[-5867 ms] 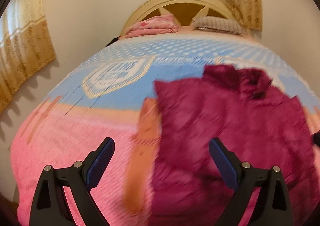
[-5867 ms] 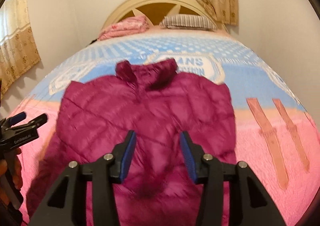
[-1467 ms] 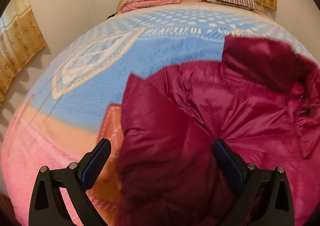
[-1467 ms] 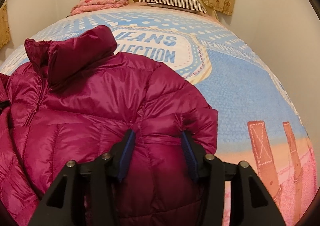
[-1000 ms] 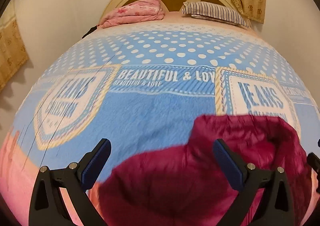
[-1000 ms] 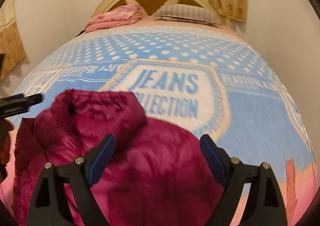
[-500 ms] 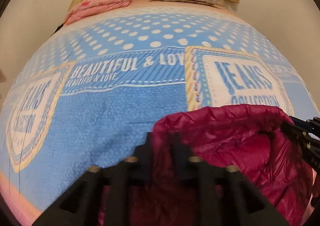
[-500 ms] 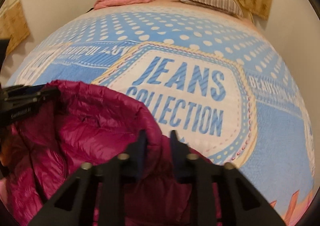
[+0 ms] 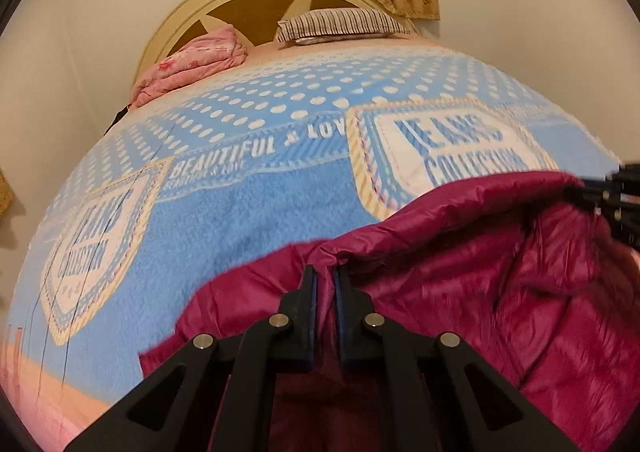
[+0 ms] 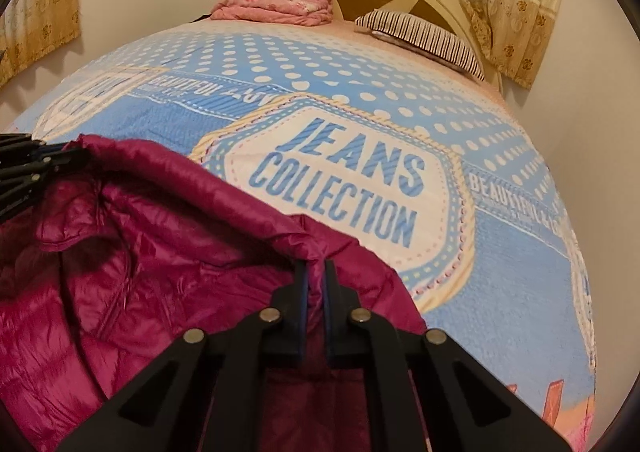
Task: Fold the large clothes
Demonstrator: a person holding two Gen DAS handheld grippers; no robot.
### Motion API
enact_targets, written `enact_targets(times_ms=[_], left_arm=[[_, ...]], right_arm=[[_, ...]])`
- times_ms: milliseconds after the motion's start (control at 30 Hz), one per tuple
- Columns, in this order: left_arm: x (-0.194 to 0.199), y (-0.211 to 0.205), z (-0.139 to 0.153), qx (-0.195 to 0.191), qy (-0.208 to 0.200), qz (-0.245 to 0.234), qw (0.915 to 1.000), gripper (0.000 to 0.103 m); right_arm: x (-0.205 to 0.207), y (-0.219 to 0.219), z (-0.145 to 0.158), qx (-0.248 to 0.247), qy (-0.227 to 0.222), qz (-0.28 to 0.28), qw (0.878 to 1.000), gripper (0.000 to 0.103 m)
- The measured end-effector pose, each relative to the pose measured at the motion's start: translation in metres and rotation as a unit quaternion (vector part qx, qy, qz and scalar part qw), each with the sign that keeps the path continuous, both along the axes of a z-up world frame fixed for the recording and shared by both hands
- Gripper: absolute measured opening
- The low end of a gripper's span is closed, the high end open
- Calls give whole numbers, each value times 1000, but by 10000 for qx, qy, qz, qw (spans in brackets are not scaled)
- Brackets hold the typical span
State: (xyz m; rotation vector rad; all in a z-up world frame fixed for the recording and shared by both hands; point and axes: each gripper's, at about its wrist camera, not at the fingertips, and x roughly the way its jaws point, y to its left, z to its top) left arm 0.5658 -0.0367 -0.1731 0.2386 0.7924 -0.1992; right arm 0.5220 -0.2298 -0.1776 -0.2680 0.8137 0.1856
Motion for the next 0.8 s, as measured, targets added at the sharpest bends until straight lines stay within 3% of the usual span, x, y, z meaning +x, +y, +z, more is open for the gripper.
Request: enact_targets(times_ms=[267,467,600,633,667,700,733,800], left_arm=[[-11,-7,-33,152,234,-85,9996,7],[-18,-7,-25,184,182,-116,9996,10],[-28,2,-8,245,56,57,9997,29],[-30,5,-4,245,18,93,9997,42],[-34,9,2,249,-53,164,9995,50],[-39,15,10,246,-173,243,9993,65],[-43,19,16,221,-283,280,9990,75],[-52,34,33,84,-531,332,9980,79]], right_arm=[[-11,-4,-37,-235,182,-97,9995,6],[-13,-2,-40,-406,158,-147,9989,6],[-17,-7,-36,-355,137,-152,9992,10],[-19,-7,-35,-333,147,-139,9992,14],[-21,-8,-33,-320,134,-131,9993,29],[-25,-12,-30,-318,134,-135,9993,42],[-26,-14,-28,-294,157,-117,9994,44],[-33,-21,-22,-248,203,-32,9995,48]])
